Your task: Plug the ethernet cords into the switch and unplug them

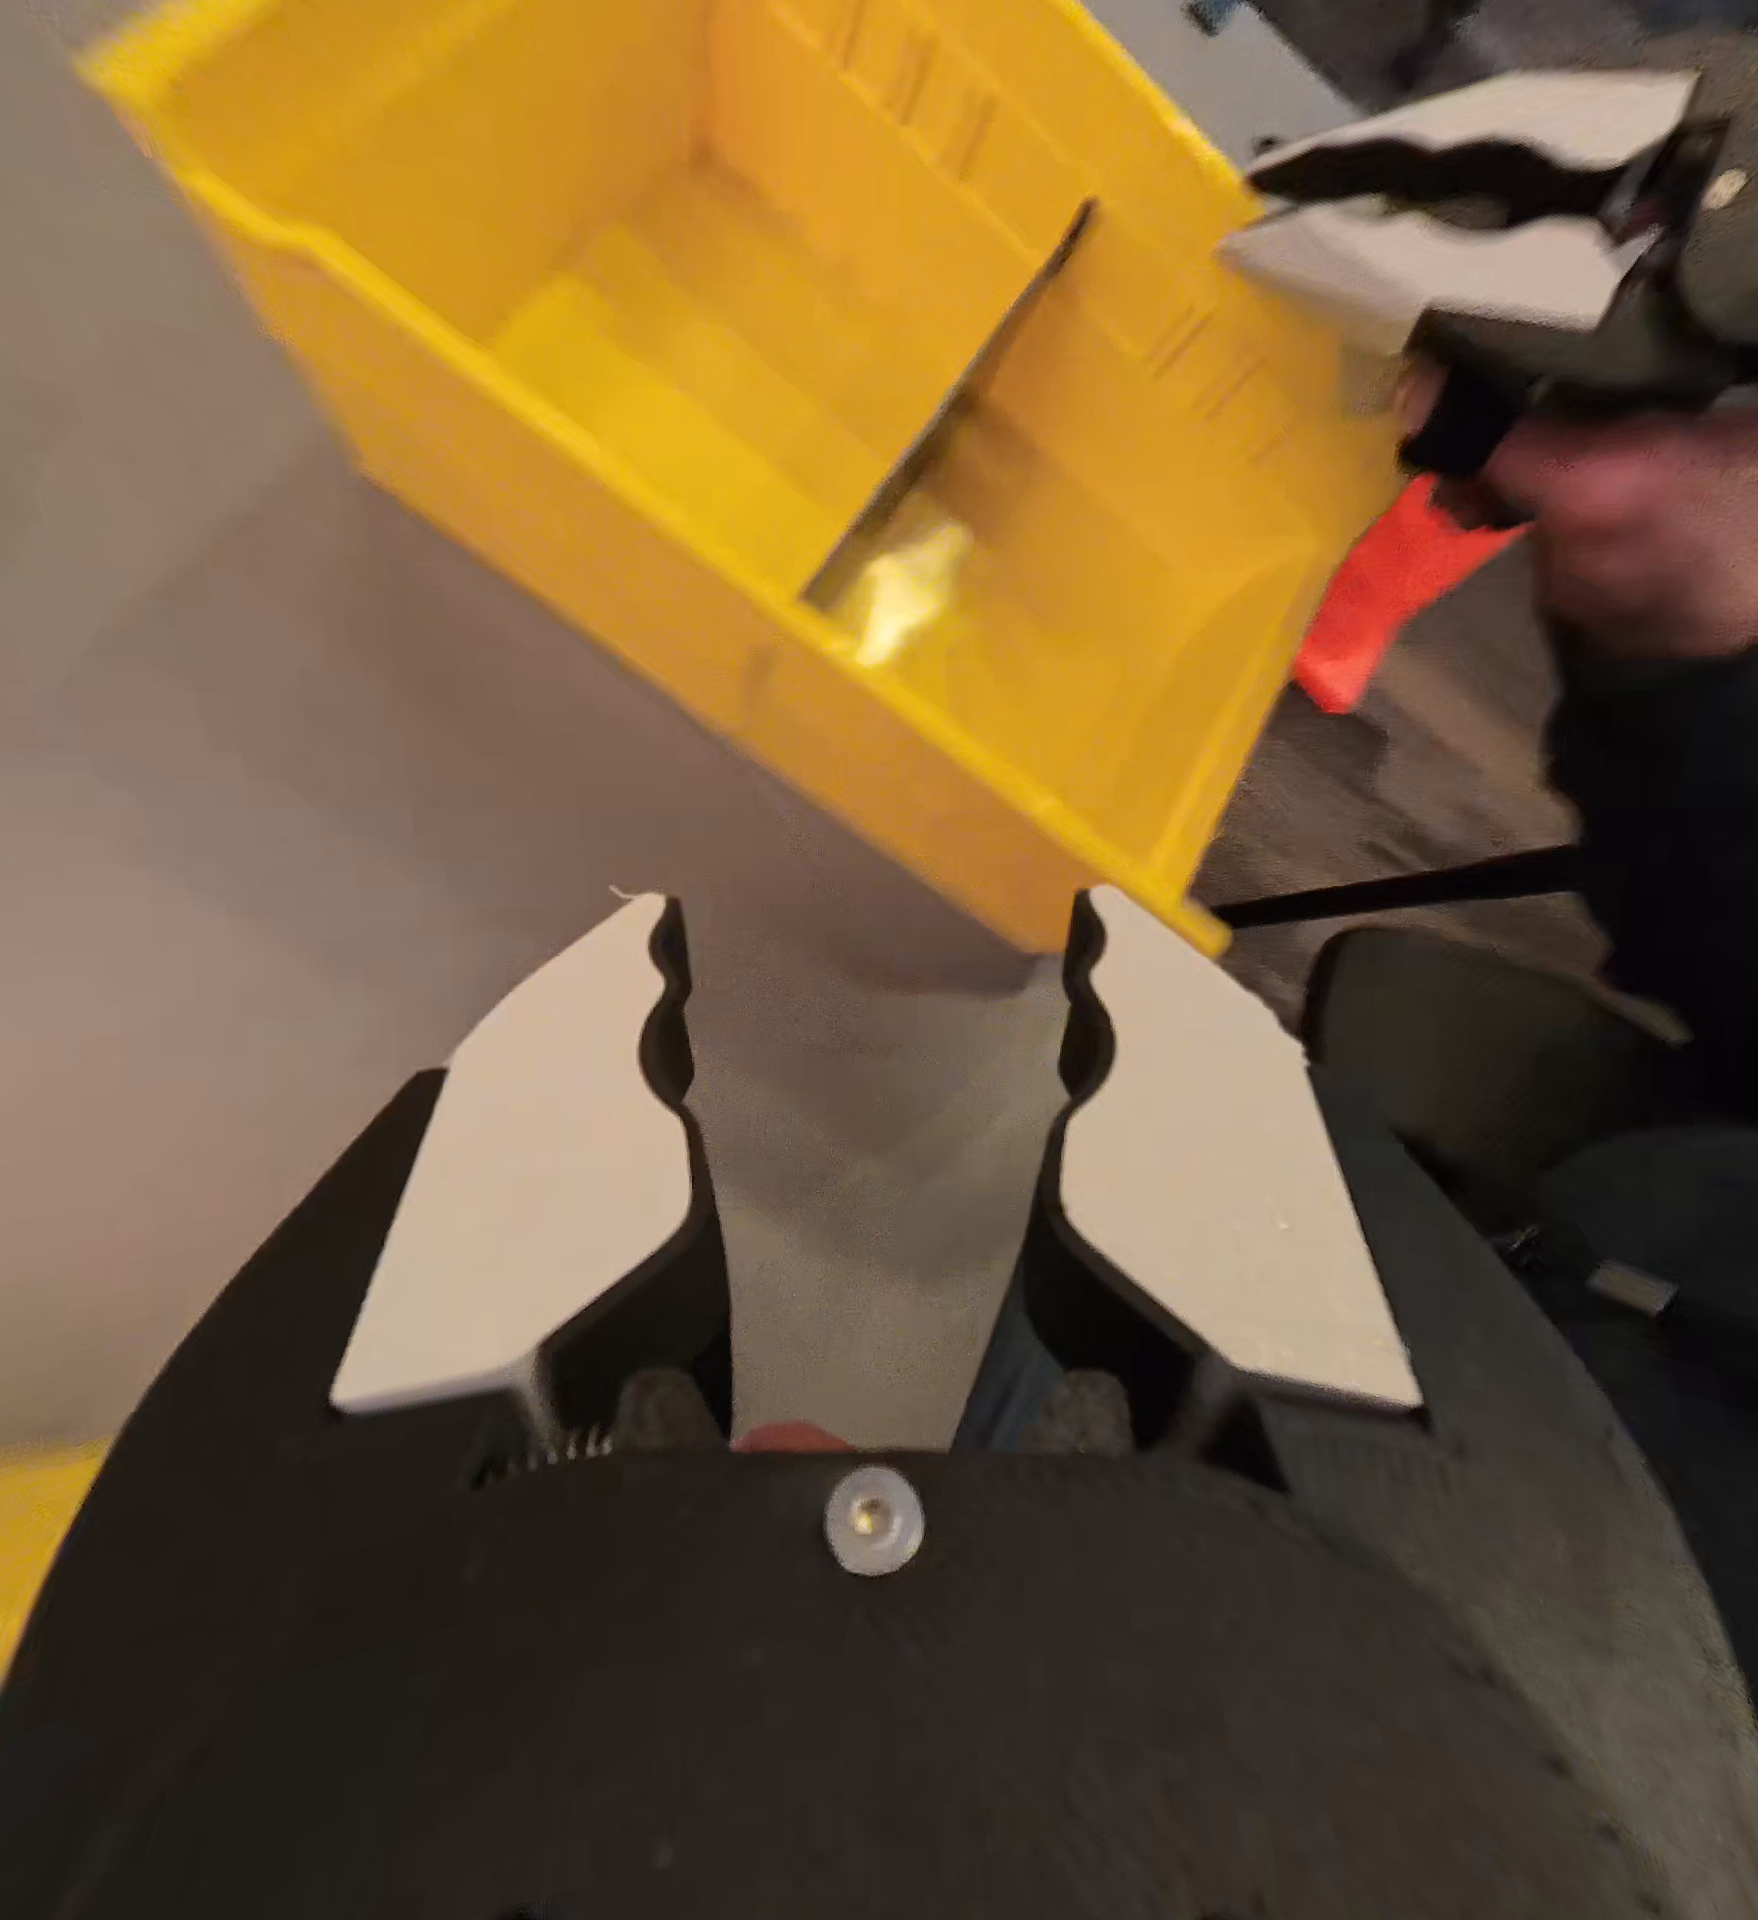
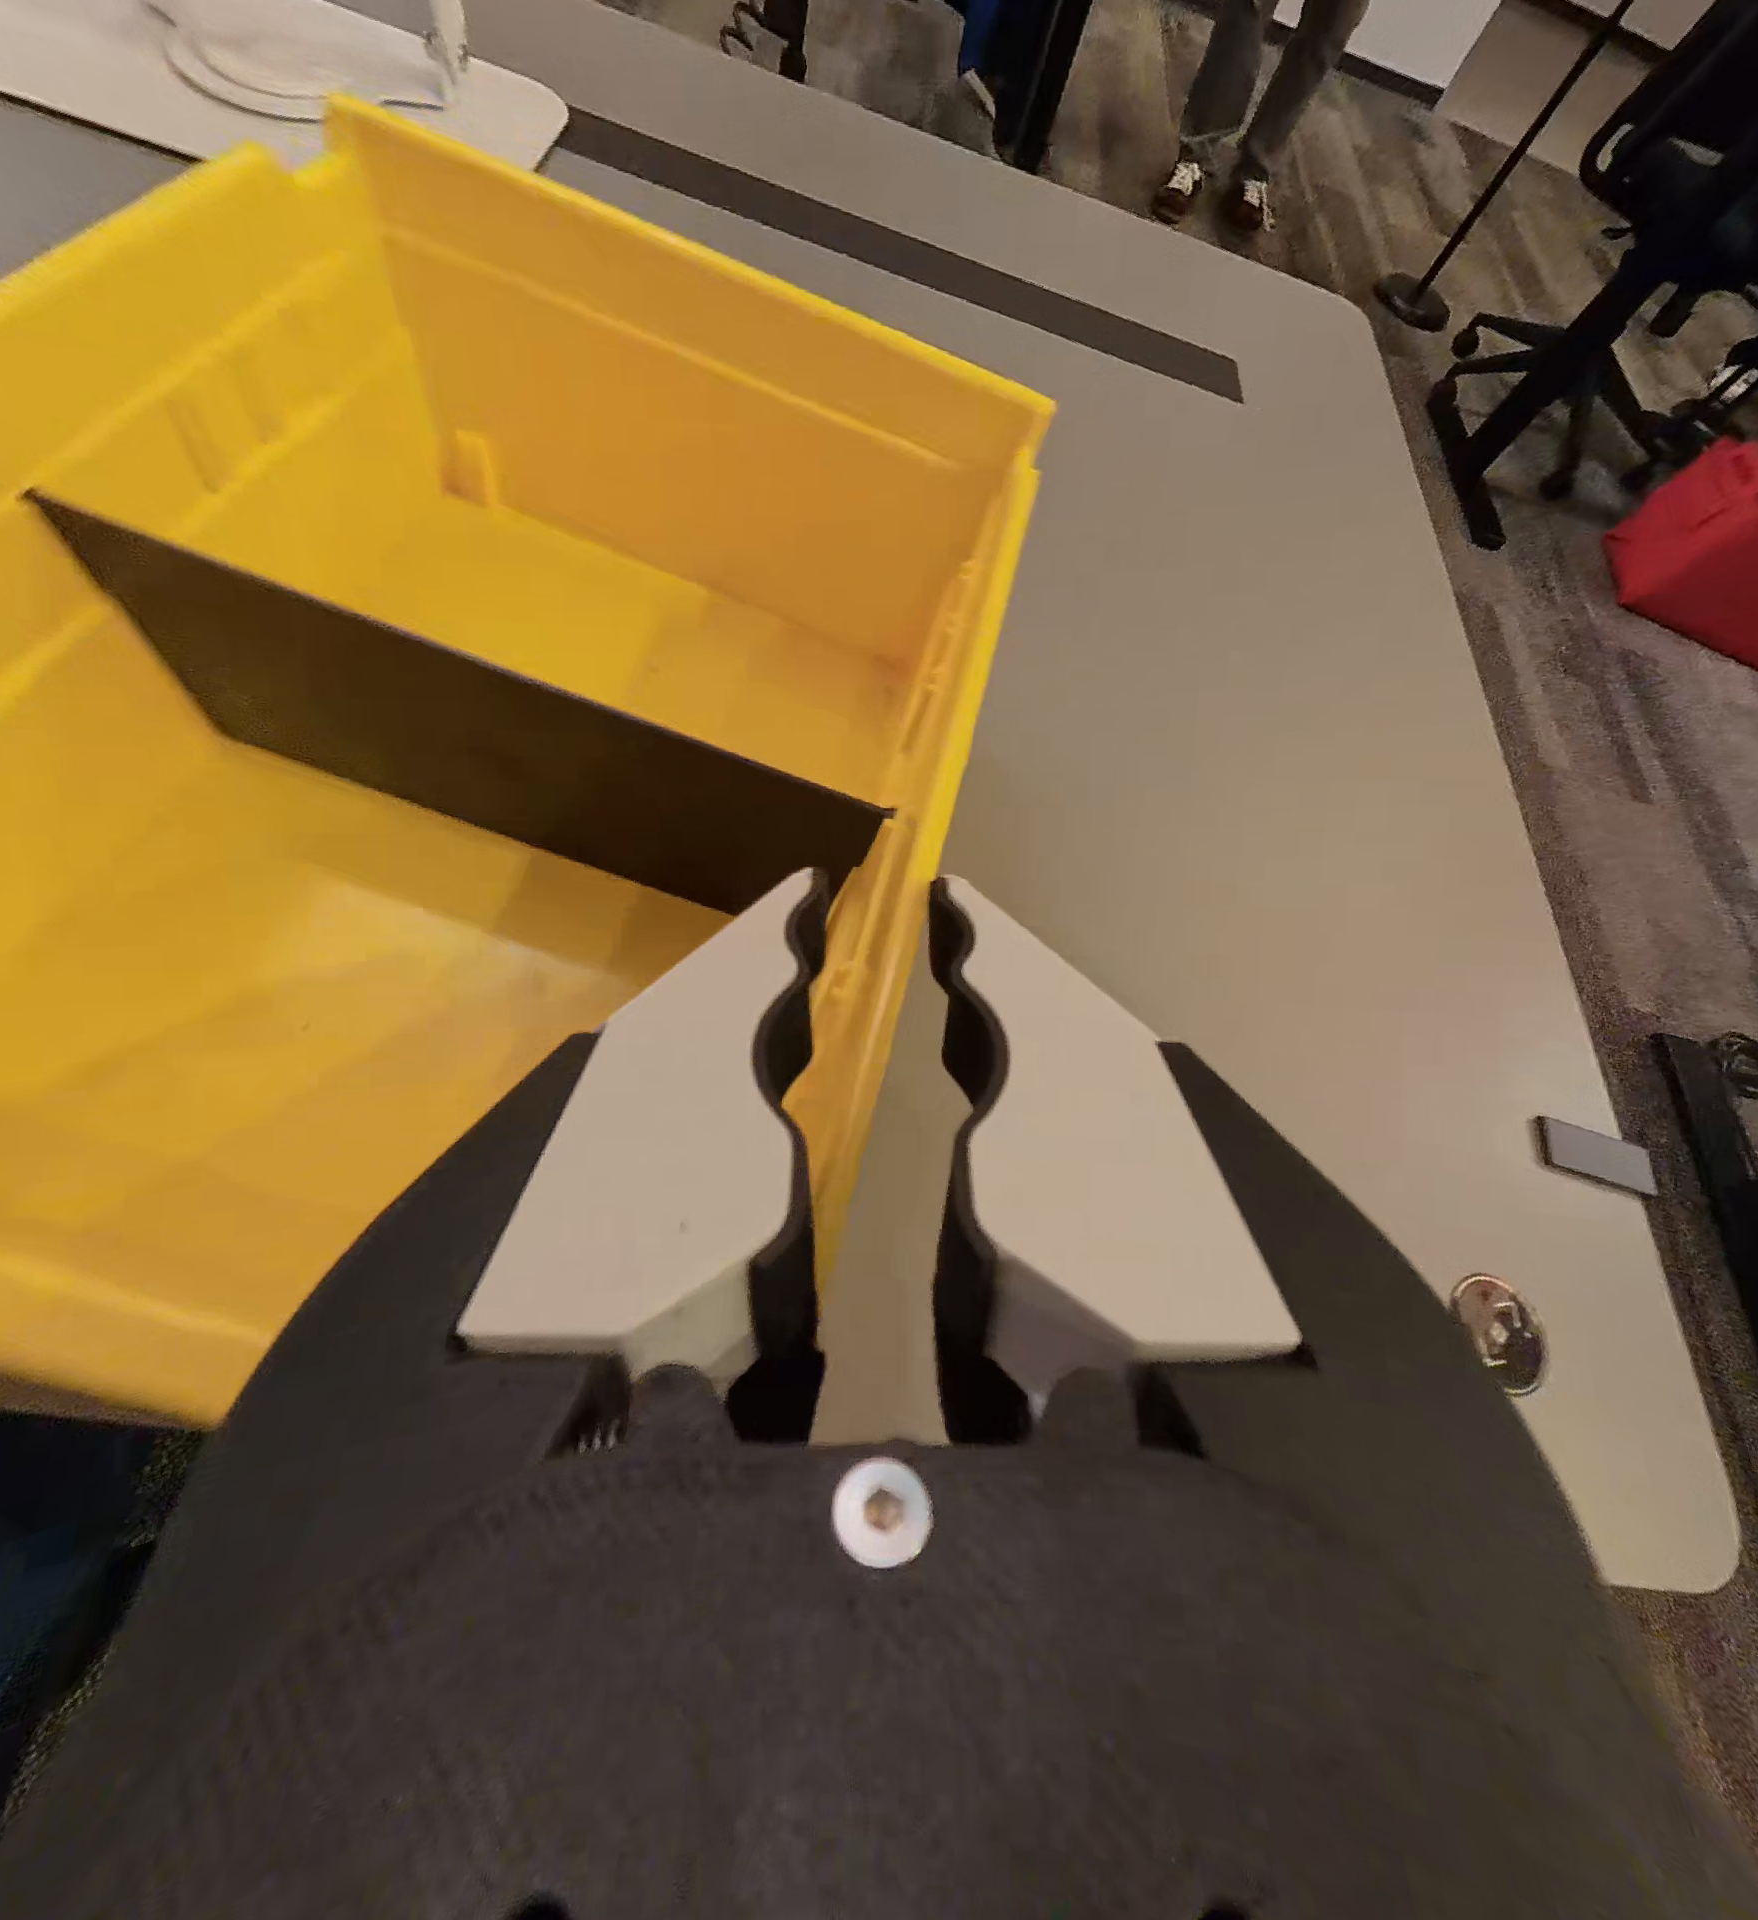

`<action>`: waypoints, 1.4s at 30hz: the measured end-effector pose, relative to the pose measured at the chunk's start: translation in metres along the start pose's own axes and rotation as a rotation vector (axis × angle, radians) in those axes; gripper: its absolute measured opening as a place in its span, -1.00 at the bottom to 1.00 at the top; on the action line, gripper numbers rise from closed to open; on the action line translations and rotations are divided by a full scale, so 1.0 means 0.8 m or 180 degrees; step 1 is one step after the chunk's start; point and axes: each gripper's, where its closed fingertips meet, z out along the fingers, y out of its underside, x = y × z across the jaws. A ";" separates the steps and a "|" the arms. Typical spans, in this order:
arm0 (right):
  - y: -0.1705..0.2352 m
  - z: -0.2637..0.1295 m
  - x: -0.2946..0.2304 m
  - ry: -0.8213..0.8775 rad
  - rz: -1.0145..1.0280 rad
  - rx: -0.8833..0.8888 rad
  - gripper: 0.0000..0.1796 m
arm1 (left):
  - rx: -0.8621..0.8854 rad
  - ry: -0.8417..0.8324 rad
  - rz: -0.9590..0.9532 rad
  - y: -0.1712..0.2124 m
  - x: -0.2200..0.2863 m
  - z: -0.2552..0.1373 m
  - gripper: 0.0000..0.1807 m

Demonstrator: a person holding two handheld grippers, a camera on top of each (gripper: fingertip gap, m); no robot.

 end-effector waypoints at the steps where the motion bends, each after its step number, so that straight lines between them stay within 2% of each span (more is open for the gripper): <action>1: 0.000 0.002 0.009 0.0022 -0.0017 -0.0017 -0.86 | 0.0035 -0.0238 0.0031 0.012 -0.012 -0.026 -0.21; 4: 0.001 0.009 0.027 0.0018 -0.0138 -0.0066 -0.96 | 0.0109 -0.1282 -0.0130 0.069 -0.080 -0.118 -0.18; 7: -0.001 0.016 0.036 -0.0071 -0.0189 -0.0099 -0.96 | -0.0099 -0.2357 -0.0506 0.160 -0.153 -0.217 -0.14; 8: -0.001 0.018 0.039 -0.0074 -0.0215 -0.0128 -0.97 | -0.0129 -0.2491 -0.0734 0.192 -0.166 -0.240 -0.13; 11: -0.003 0.026 0.048 -0.0030 -0.0310 -0.0178 -0.97 | -0.0174 -0.2515 -0.1299 0.269 -0.183 -0.272 -0.10; 13: -0.004 0.030 0.052 -0.0132 -0.0244 -0.0214 -0.96 | -0.0141 -0.2270 -0.1544 0.295 -0.183 -0.261 -0.09; 14: -0.005 0.032 0.053 -0.0187 -0.0246 -0.0220 -0.96 | -0.0149 -0.2145 -0.1659 0.303 -0.184 -0.252 0.05; 16: -0.005 0.036 0.058 -0.0247 -0.0217 -0.0223 -0.96 | -0.0141 -0.1912 -0.1704 0.307 -0.185 -0.235 -0.08; 18: 0.000 0.041 0.060 -0.0327 -0.0228 -0.0302 -0.93 | -0.0451 -0.2061 -0.1689 0.330 -0.200 -0.228 -0.12; 19: 0.003 0.043 0.063 -0.0336 -0.0258 -0.0343 -0.93 | -0.0456 -0.1984 -0.1717 0.333 -0.204 -0.222 -0.17; 22: 0.004 0.048 0.075 -0.0290 -0.0297 -0.0311 -0.92 | -0.0313 -0.1643 -0.1890 0.335 -0.207 -0.210 -0.49; 28: 0.009 0.055 0.108 -0.0224 -0.0302 -0.0375 -0.92 | -0.0337 -0.1747 -0.1933 0.357 -0.235 -0.239 -0.77; 38: 0.028 0.070 0.139 -0.0316 -0.0032 -0.0353 -0.88 | -0.0420 -0.1902 -0.1906 0.389 -0.281 -0.287 -0.82; 42: 0.031 0.075 0.144 -0.0454 0.0284 -0.0293 -0.90 | -0.0453 -0.1958 -0.1823 0.402 -0.300 -0.307 -0.82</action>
